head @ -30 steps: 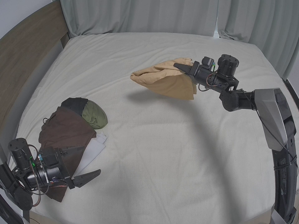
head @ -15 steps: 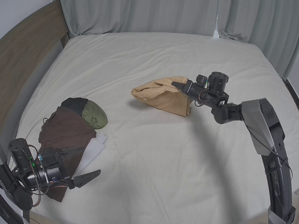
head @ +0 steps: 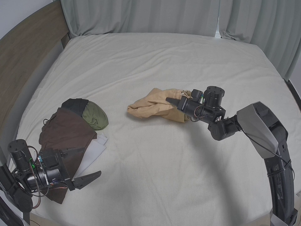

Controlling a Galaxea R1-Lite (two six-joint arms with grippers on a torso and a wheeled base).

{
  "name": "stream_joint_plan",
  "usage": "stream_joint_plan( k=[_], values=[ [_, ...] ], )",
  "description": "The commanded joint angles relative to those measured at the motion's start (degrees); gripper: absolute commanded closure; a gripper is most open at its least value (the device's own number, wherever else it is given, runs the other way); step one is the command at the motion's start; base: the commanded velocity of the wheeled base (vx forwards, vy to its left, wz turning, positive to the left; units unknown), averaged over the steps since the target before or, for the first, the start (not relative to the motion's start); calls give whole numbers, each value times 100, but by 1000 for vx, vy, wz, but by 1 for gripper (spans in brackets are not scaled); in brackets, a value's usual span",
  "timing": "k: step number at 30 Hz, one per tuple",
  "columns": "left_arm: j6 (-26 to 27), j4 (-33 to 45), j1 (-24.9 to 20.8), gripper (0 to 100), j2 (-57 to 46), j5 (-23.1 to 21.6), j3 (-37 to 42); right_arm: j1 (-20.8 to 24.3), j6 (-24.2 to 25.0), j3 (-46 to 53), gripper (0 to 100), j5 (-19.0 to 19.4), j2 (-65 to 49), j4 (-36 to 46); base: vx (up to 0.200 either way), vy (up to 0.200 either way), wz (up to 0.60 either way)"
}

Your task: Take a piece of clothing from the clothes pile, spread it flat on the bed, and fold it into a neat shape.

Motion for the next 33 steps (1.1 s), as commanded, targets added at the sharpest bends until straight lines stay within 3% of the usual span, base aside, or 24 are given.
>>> stream_joint_plan(
  k=[1, 12, 16, 25, 26, 33],
  values=[
    [2, -3, -2, 0, -25, -7, 0, 247, -10, 1125, 100, -13, -348, -557, 0, 0, 0],
    [11, -3, -20, 0, -43, -7, 0, 379, -2, 2382, 100, -65, -85, -1699, 0, 0, 0],
    [11, -3, -20, 0, -43, -7, -9, 388, -2, 2522, 100, -267, 161, -2103, 0, 0, 0],
    [11, -3, -64, 0, -43, 2, -9, 379, 34, 2531, 100, -267, 337, -2402, 0, 0, 0],
    [11, -3, -64, 0, -43, 2, -9, 379, 42, 2531, 0, -276, 337, -2411, 0, 0, 0],
    [11, -3, -64, 0, -43, -7, -18, 388, -10, 2927, 0, -276, 205, -2473, 0, 0, 0]
  ],
)
